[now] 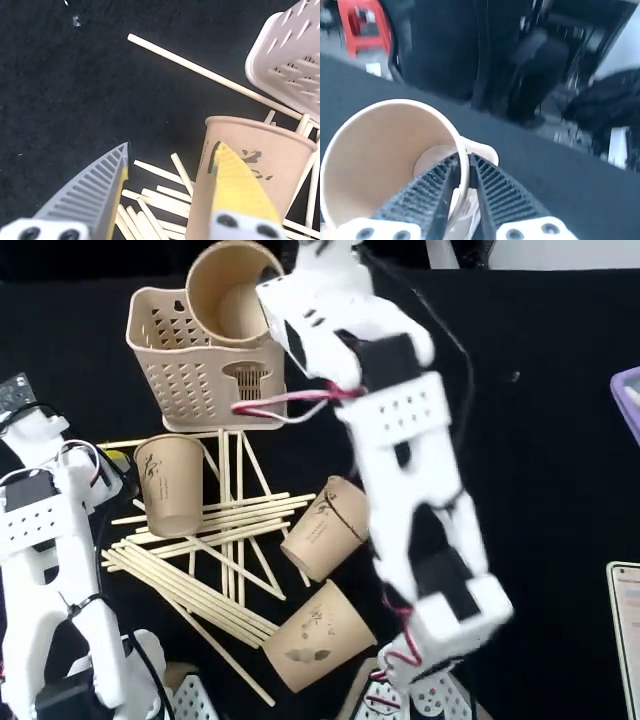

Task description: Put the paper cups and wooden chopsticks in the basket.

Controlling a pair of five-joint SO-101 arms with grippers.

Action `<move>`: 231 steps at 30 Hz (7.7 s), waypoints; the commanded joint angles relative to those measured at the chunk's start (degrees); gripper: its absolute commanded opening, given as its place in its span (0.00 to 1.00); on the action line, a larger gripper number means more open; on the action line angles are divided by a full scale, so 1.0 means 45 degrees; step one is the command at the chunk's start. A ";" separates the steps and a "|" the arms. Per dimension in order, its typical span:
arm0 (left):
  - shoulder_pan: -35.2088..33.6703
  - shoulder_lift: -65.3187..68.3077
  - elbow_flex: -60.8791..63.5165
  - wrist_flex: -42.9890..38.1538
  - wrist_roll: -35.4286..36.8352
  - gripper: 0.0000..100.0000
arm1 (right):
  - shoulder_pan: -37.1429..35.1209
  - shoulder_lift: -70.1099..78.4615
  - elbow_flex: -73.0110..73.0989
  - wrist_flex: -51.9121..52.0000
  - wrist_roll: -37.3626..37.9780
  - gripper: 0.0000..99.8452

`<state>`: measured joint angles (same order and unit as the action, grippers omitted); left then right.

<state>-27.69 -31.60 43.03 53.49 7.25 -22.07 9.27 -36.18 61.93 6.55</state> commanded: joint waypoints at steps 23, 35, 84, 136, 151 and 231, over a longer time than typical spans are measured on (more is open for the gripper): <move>0.0068 -0.0293 -0.0147 -0.0176 0.0117 0.27 | 0.1270 -0.1241 -0.3937 0.8772 -0.0352 0.22; 0.0166 -0.0293 -0.0107 -0.0195 0.0117 0.27 | 0.1563 -0.9621 1.3822 0.4571 0.2774 0.22; 0.0127 -0.0293 0.0733 -0.1465 0.0098 0.27 | 0.0703 -1.1419 1.6127 0.5451 0.4181 0.22; 0.0068 -0.0254 0.0752 -0.1524 0.0098 0.27 | 0.1094 -1.1204 1.4896 0.6974 0.3438 0.11; 0.0068 -0.0254 0.0752 -0.1543 0.0098 0.27 | -0.0977 -1.0129 1.7651 0.3653 0.3282 0.22; 0.0068 -0.0293 0.0752 -0.1543 0.0098 0.27 | -0.2051 -0.4405 0.1416 0.1680 0.4650 0.01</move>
<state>-27.52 -31.60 47.16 47.52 7.25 -30.15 -19.74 -21.93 76.79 27.21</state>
